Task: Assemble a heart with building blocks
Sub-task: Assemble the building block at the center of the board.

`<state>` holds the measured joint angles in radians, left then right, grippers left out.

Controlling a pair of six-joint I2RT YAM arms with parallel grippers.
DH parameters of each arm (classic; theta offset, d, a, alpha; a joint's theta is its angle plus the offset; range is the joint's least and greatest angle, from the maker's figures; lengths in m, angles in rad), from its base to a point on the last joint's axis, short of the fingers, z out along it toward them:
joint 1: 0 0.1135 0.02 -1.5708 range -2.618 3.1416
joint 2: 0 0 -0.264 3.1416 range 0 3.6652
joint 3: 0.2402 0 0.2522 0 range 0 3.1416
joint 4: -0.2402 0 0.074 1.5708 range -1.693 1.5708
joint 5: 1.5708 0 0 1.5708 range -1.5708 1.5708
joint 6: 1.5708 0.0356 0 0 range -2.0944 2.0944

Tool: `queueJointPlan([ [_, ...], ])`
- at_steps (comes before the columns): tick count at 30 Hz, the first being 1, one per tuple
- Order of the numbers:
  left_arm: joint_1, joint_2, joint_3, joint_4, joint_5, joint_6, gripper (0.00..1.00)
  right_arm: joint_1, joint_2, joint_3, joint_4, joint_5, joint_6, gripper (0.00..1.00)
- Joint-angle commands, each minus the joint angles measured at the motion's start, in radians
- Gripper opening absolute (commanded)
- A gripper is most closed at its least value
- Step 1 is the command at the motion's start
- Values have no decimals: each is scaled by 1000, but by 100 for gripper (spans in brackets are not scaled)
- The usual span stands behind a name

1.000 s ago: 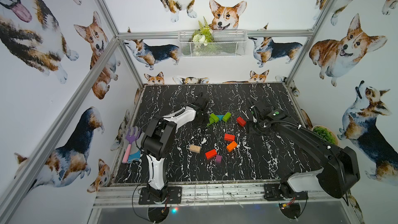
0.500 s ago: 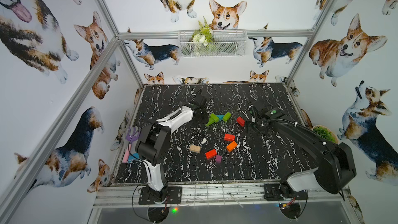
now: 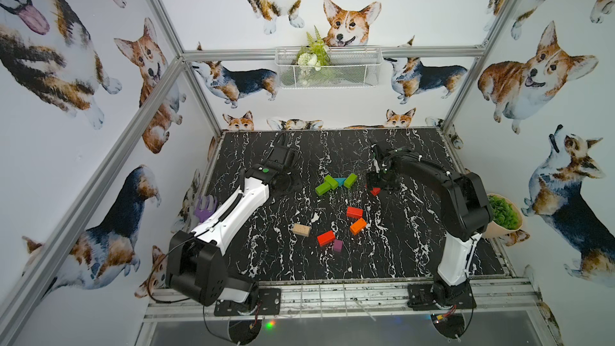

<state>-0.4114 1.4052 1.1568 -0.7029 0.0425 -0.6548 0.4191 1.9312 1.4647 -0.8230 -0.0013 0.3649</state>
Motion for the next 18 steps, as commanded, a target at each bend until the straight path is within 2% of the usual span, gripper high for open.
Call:
queueJointPlan([
  [1,23,-46,-55,-2,35,12,44,-3,51,59,-10,-53,-78,78],
  [10,43,-77,-118,23,60,14,43,-3,138,108,-46,-77,-133,68],
  [15,43,-73,-121,31,66,9,42,9,140,98,-38,-55,-131,50],
  [18,43,-72,-131,42,73,5,42,42,143,111,-35,-44,-145,45],
])
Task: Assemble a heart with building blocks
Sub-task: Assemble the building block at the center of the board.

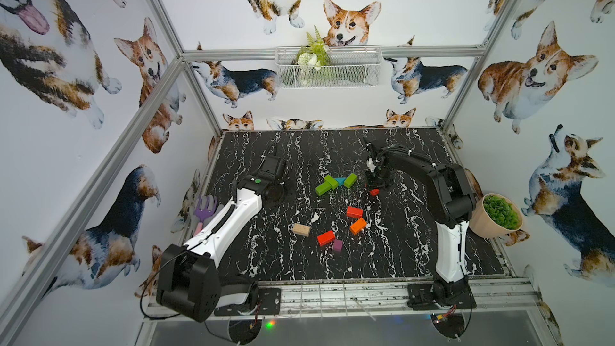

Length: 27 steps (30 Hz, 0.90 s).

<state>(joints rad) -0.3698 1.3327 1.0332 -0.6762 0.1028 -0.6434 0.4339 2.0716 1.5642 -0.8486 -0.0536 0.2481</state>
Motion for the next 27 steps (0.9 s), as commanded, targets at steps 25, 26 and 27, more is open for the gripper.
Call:
queueJointPlan([
  [25,2,19,-62,65,43,-25,40,102,-25,-16,-26,203,4,67],
  [26,2,16,-64,63,38,-23,40,91,-21,-10,-32,205,16,67],
  [27,2,14,-64,61,34,-22,40,80,-16,-3,-39,201,22,66],
])
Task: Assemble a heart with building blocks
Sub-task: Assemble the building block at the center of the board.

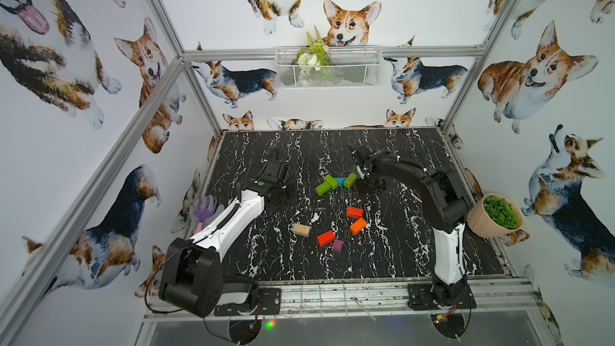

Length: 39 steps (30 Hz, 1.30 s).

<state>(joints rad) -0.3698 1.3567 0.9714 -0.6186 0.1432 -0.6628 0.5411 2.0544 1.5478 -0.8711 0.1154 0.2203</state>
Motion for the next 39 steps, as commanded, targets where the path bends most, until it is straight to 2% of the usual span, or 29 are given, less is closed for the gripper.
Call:
queueJointPlan([
  [1,2,-11,-3,1,-8,-1,40,-35,5,18,-21,37,57,66],
  [14,2,-3,6,-2,-11,4,40,-39,-29,-15,-18,11,65,65],
  [21,2,2,7,-1,-7,3,40,-35,-53,-58,20,-97,78,72],
  [25,2,-6,7,-9,-12,9,40,-32,-142,-87,28,-15,131,66],
  [26,2,-7,7,-10,-14,11,40,-38,-159,-90,27,17,140,61],
  [28,2,-5,7,-9,-13,12,40,-63,-152,-69,0,35,154,43],
  [30,2,3,9,-4,-7,10,40,-95,-123,-42,-20,30,167,35],
  [39,2,8,-10,5,-5,10,40,-108,-3,38,-25,-1,178,30],
])
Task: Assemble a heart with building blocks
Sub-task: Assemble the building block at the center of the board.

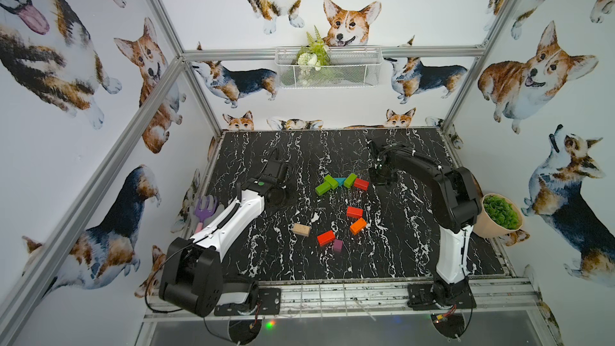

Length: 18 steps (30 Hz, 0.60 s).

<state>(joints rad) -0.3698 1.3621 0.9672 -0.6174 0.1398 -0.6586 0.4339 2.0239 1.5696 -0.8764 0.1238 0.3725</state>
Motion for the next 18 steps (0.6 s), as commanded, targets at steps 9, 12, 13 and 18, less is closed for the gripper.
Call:
queueJointPlan([
  [9,2,30,-4,13,1,11,40,10,34,7,8,-49,29,30],
  [12,2,49,-6,20,11,9,41,23,48,19,2,-44,22,30],
  [13,2,55,-7,21,14,10,42,24,51,21,1,-43,22,30],
  [18,0,64,-16,24,17,9,43,27,55,24,5,-46,25,29],
])
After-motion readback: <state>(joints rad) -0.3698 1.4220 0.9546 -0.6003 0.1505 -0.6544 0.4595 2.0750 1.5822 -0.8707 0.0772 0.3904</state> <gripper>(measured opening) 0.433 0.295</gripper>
